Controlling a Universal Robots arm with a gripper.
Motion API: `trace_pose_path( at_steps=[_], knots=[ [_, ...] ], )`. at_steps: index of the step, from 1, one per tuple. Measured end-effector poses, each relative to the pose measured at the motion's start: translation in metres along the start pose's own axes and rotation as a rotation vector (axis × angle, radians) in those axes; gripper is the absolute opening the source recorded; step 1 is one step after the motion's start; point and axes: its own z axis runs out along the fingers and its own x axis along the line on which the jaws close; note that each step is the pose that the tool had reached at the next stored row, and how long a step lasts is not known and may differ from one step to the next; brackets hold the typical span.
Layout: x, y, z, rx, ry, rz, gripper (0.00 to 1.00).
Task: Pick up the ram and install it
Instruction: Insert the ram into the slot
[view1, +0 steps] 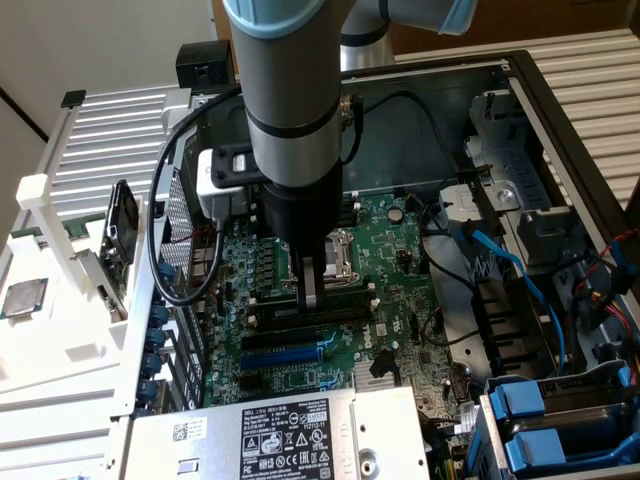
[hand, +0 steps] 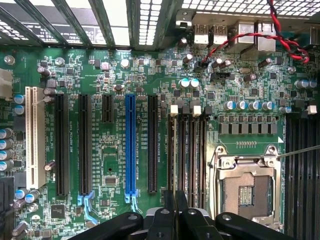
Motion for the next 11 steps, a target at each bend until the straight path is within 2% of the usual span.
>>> trace_pose_path(
  at_steps=[11],
  knots=[
    [0.0001, 0.0, 0.0007, -0.0001, 0.0, 0.0, 0.12]
  ],
)
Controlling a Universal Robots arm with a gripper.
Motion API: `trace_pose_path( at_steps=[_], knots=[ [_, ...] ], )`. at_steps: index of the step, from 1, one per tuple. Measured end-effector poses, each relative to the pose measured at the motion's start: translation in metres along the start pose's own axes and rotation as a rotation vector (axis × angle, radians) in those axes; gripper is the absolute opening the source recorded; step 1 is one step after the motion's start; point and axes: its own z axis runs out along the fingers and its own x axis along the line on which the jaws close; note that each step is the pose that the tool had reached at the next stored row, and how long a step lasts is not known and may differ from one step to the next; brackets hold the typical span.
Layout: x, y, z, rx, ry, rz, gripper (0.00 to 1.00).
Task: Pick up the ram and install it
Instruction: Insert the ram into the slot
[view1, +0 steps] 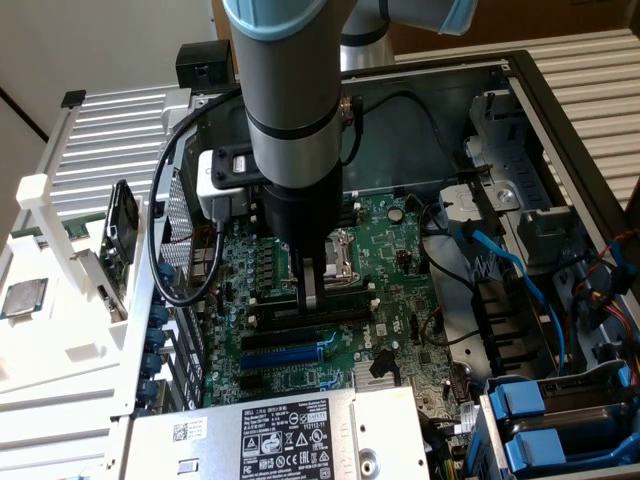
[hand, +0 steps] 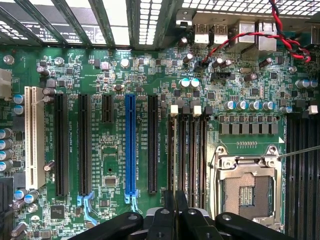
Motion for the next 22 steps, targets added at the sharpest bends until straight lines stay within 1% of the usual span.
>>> trace_pose_path(
  at_steps=[10, 11, 22],
  knots=[
    [0.0, 0.0, 0.0002, 0.0002, -0.0004, 0.0, 0.13],
    [0.0, 0.0, 0.0002, 0.0002, -0.0003, 0.0, 0.2],
    [-0.0001, 0.0, -0.0002, 0.0, -0.0001, 0.0, 0.2]
  ],
)
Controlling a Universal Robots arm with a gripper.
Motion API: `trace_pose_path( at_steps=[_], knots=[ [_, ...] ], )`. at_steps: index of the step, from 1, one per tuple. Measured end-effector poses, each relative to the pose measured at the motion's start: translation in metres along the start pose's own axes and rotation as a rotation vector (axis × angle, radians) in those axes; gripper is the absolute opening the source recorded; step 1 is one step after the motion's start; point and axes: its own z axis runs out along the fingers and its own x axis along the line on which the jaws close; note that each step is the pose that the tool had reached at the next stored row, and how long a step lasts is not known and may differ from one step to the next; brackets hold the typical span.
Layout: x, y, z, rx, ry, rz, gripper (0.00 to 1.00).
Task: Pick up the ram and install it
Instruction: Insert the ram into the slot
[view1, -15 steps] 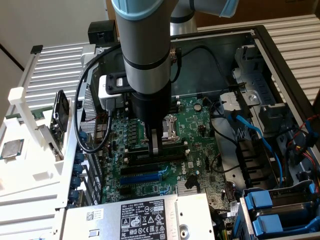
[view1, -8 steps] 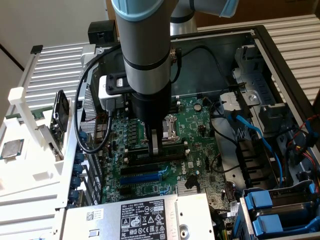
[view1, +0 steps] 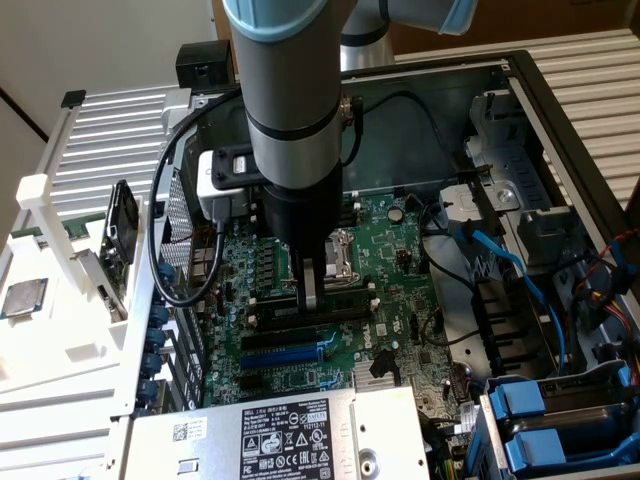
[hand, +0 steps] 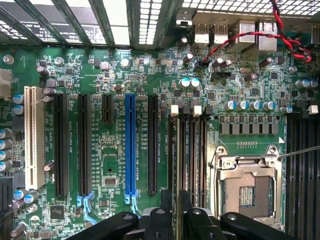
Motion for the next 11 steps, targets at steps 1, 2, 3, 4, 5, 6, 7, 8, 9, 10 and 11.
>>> trace_pose_path(
  at_steps=[1, 2, 3, 4, 5, 6, 7, 8, 9, 10, 11],
  knots=[
    [0.0, 0.0, -0.0004, 0.0, 0.0001, 0.0, 0.2],
    [0.0, 0.0, -0.0012, -0.0001, 0.0002, 0.0, 0.2],
    [-0.001, -0.0001, -0.0063, 0.0, -0.0001, 0.0, 0.2],
    [-0.001, -0.0001, -0.0074, 0.0, -0.0001, 0.0, 0.2],
    [-0.001, -0.0001, -0.009, 0.0, -0.0002, 0.0, 0.2],
    [-0.001, -0.0001, -0.0118, 0.0, -0.0003, 0.0, 0.2],
    [-0.002, -0.0002, -0.0147, 0.0001, -0.0004, 0.0, 0.2],
    [-0.002, -0.0002, -0.0162, 0.0, -0.0003, 0.0, 0.2],
    [-0.002, -0.0002, -0.0185, 0.0, -0.0005, 0.0, 0.2],
    [-0.002, -0.0003, -0.0191, 0.0, -0.0007, 0.0, 0.2],
    [-0.002, -0.0003, -0.0191, 0.0001, -0.0008, 0.0, 0.2]
  ],
)
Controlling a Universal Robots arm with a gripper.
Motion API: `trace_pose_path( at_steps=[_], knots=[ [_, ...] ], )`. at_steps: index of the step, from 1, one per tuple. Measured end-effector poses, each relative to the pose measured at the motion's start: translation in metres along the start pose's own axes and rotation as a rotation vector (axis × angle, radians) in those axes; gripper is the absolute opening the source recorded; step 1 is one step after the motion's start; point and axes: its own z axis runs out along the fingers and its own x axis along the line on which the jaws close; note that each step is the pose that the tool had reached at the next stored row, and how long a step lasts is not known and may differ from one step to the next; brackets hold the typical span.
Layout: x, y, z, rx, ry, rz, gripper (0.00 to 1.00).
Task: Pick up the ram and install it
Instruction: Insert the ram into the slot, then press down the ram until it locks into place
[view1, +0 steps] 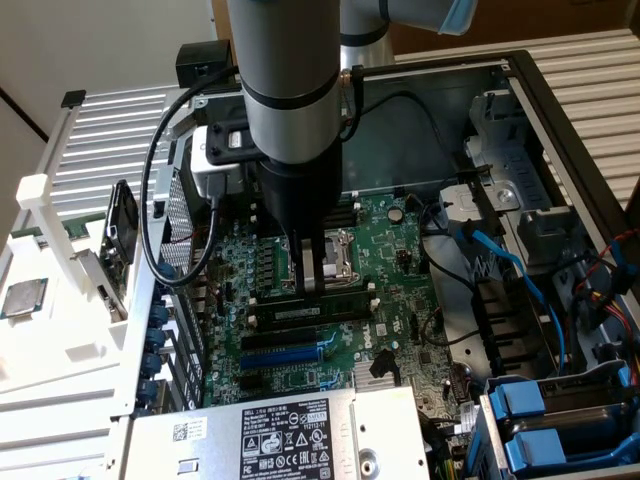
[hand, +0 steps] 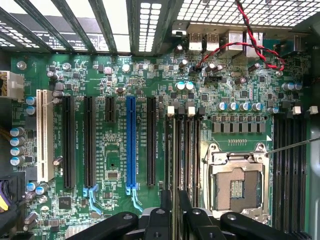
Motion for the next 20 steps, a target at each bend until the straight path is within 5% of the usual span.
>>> trace_pose_path(
  at_steps=[12, 14, 20],
  knots=[
    [0.0, 0.0, -0.0001, -0.0001, 0.0002, 0.0, 0.2],
    [0.0, 0.0, -0.0001, -0.0001, 0.0002, 0.0, 0.11],
    [0.0, -0.0001, -0.0001, -0.0001, 0.0002, 0.0, 0.11]
  ],
)
